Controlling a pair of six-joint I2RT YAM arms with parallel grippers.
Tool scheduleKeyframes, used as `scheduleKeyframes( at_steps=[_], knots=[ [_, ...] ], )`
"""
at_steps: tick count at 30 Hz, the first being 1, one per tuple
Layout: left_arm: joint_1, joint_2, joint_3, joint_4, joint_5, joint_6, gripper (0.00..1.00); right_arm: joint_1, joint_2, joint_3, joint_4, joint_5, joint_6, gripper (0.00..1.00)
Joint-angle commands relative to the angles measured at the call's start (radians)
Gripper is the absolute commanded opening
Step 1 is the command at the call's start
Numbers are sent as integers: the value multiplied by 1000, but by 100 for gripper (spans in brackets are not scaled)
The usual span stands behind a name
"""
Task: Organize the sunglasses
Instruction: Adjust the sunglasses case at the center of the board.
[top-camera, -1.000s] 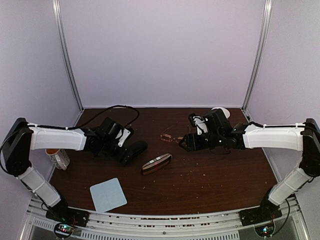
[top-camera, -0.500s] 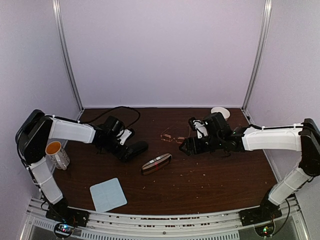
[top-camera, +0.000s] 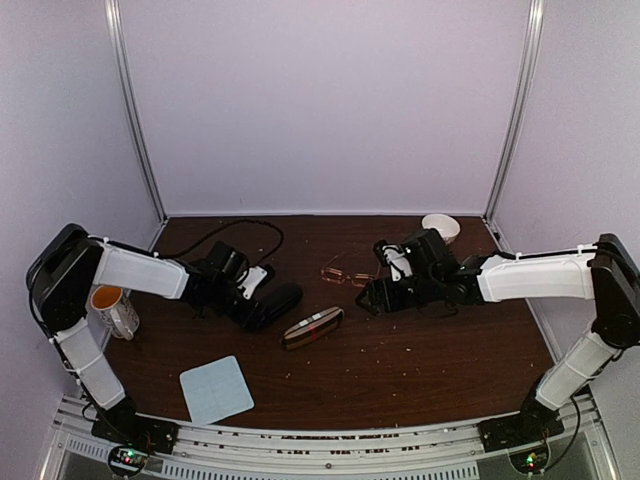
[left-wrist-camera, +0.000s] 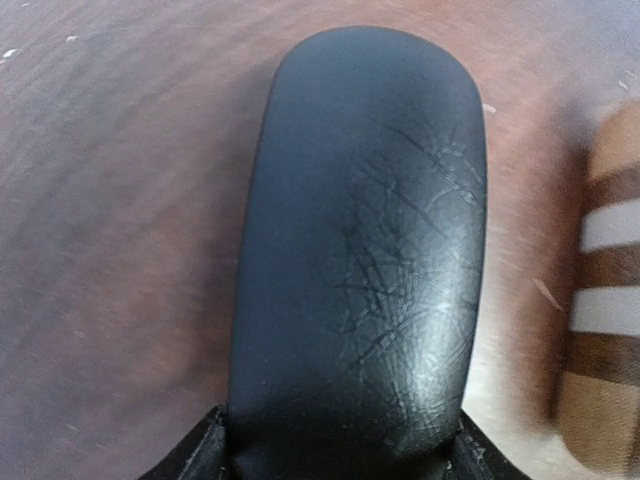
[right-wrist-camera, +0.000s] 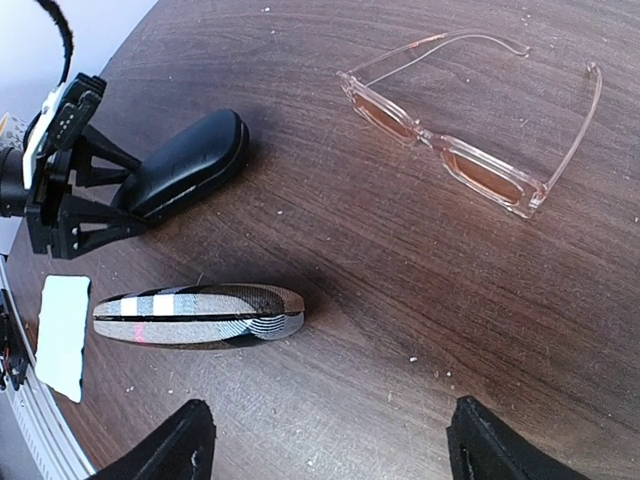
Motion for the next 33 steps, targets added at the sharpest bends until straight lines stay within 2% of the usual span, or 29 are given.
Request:
scheduleKeyframes(
  at_steps=[1, 11, 16, 26, 33],
  knots=[
    [-66, -47, -57, 32, 40, -78, 51, -1, 7, 24, 17, -6, 0, 83],
    [-255, -57, -59, 60, 13, -210, 48, -2, -54, -21, 11, 30, 22, 83],
    [-329, -12, 14, 54, 12, -232, 47, -2, -123, -75, 4, 53, 28, 83],
    [-477, 136, 266, -55, 9, -242, 46, -3, -296, -230, 0, 110, 49, 84],
    [-497, 107, 316, -104, -34, -247, 45, -2, -408, -313, -4, 134, 75, 85]
  ],
)
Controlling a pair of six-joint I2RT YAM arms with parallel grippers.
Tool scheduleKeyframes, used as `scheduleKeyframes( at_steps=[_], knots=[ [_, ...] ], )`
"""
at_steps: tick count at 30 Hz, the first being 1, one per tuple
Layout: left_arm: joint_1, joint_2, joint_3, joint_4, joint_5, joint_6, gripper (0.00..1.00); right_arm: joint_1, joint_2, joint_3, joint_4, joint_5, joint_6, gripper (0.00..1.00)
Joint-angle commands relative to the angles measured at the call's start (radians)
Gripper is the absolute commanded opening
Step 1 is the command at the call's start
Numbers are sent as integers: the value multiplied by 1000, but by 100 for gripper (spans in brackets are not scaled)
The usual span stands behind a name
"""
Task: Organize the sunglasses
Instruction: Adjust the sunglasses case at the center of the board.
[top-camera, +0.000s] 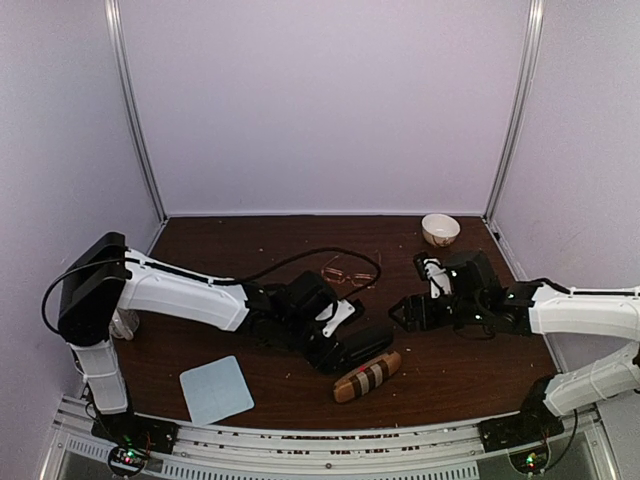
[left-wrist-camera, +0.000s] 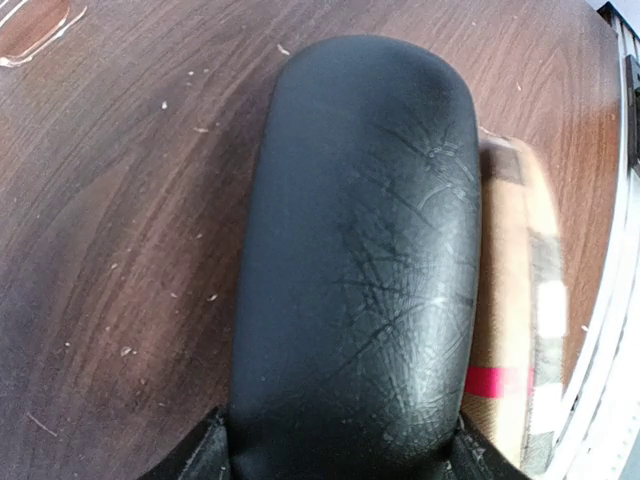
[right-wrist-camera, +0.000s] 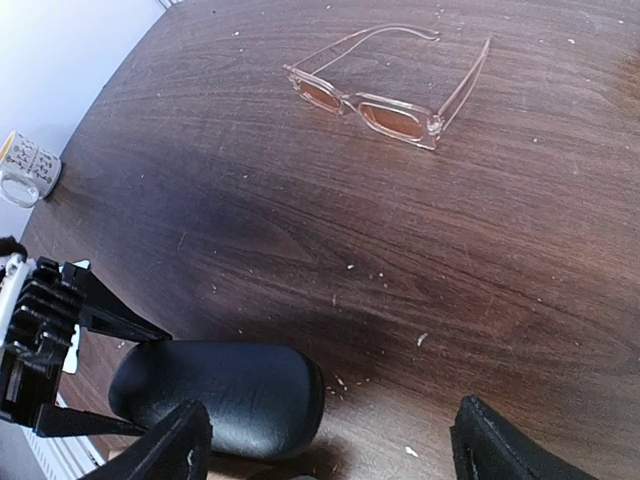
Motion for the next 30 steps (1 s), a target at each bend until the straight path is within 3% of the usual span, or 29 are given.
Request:
scheduleKeyframes(
  at_steps=[1, 7, 22, 30],
  knots=[
    [7, -50, 43, -47, -53, -3, 45, -2, -59, -28, 2, 32, 28, 84],
    [23, -135, 13, -103, -141, 18, 46, 34, -39, -31, 80, -36, 83, 84],
    [80, -185, -205, -100, -241, -120, 47, 210, 281, 176, 87, -64, 112, 83],
    [80, -184, -209, -139, -203, -225, 75, 210, 364, 230, 85, -87, 132, 83]
  ],
)
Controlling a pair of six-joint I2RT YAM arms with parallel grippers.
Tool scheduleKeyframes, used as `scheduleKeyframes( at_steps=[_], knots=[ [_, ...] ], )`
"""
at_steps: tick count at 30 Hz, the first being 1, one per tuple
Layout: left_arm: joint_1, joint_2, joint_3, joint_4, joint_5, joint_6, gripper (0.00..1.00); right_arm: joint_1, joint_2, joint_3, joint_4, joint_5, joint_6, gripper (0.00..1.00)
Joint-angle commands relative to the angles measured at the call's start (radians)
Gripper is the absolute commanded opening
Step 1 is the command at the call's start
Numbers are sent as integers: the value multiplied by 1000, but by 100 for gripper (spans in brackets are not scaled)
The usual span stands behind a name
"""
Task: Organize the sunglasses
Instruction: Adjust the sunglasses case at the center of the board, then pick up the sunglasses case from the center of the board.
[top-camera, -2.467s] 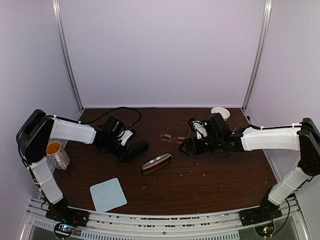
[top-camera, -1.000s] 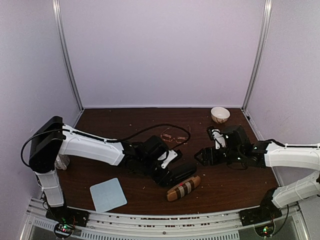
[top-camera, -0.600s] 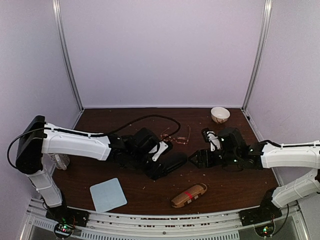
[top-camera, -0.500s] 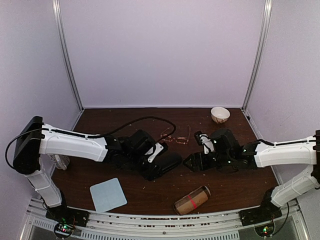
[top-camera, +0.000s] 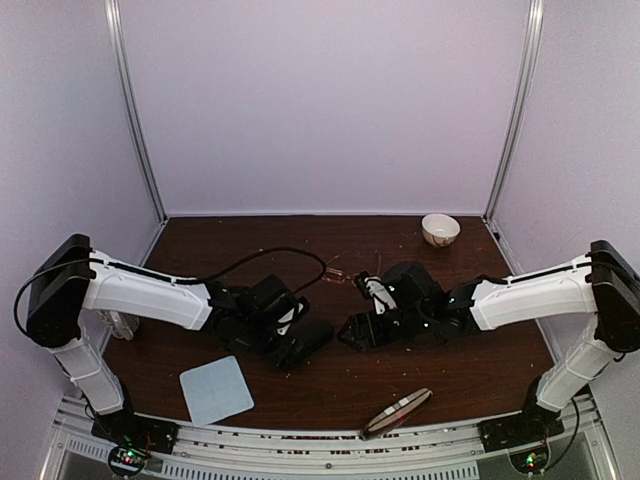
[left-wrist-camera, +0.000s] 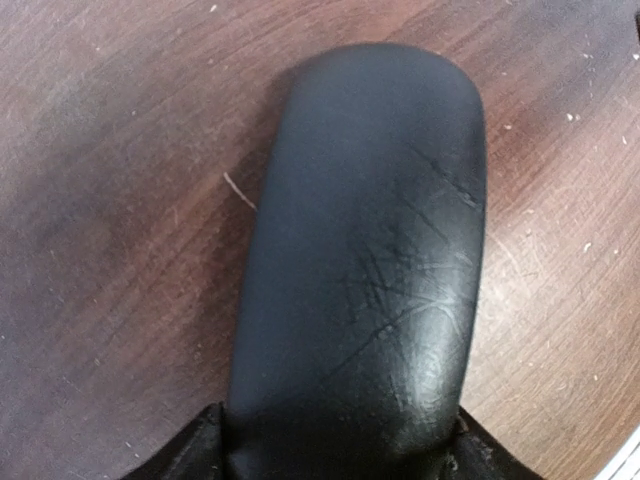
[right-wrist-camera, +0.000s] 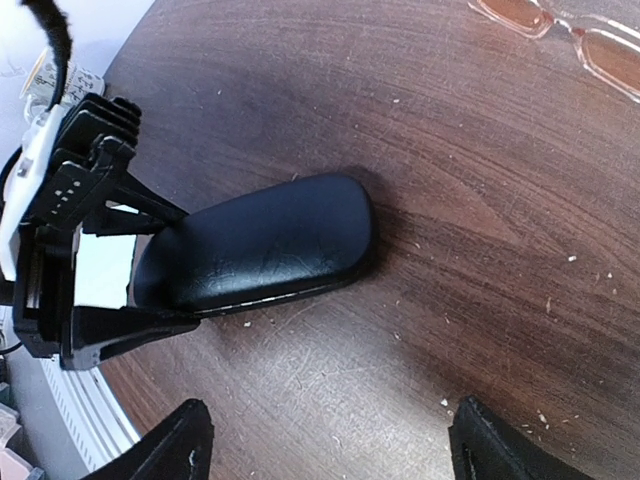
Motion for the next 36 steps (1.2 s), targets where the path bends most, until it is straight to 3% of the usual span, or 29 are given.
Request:
scheduleKeyframes(
  at_steps=[1, 9, 20, 23, 31, 36],
  knots=[
    [1, -6, 2, 2, 29, -81, 77, 1, 21, 41, 10, -13, 23, 83],
    [1, 3, 47, 22, 216, -85, 80, 2, 43, 72, -8, -20, 19, 84],
    [0, -37, 47, 99, 318, -102, 81, 1, 33, 68, -66, 6, 24, 85],
    [2, -63, 17, 126, 272, -97, 81, 5, 41, 73, -78, -3, 29, 94],
    [14, -194, -67, 79, 44, -66, 81, 53, 86, 182, -213, 69, 0, 98],
    [17, -258, -132, 66, -71, -56, 83, 99, 108, 281, -366, 264, -14, 100]
  ],
)
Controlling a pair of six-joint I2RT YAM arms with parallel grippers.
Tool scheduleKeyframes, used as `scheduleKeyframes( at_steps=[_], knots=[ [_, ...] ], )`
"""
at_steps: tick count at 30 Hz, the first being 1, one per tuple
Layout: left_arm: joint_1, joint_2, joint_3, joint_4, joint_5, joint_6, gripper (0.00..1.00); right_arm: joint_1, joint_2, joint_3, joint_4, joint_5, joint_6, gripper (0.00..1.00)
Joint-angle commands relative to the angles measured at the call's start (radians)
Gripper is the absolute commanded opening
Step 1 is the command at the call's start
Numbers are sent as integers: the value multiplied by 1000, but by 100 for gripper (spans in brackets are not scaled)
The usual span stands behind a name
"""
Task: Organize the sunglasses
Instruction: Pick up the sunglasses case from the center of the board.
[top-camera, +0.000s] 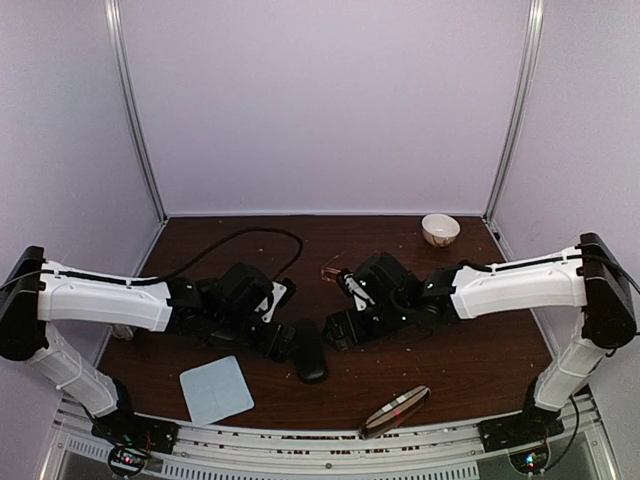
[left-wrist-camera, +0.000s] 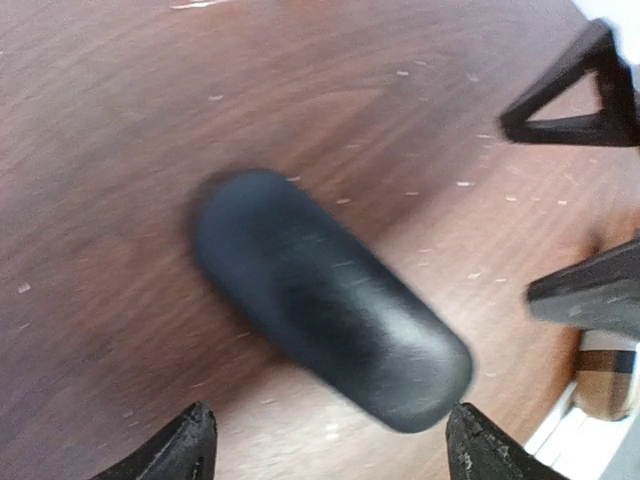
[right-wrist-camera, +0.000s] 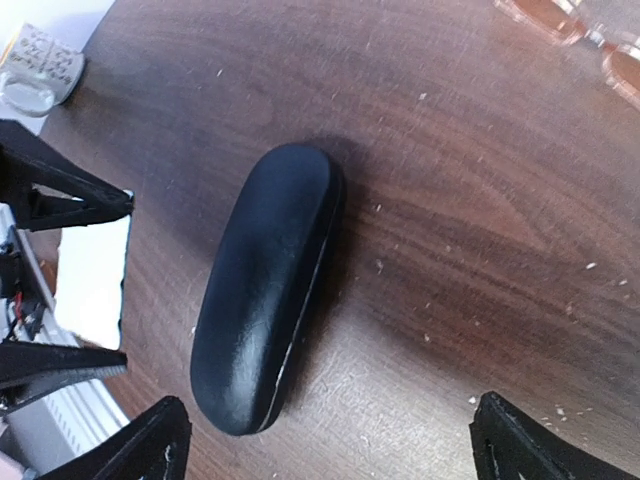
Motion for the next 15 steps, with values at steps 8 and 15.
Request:
scheduleKeyframes(
  at_steps=[8, 15],
  knots=[
    [25, -135, -117, -6, -256, 49, 87, 30, -112, 7, -57, 394, 14, 100],
    [58, -211, -181, 17, -301, 56, 91, 23, -12, 137, -183, 317, -13, 100]
  ],
)
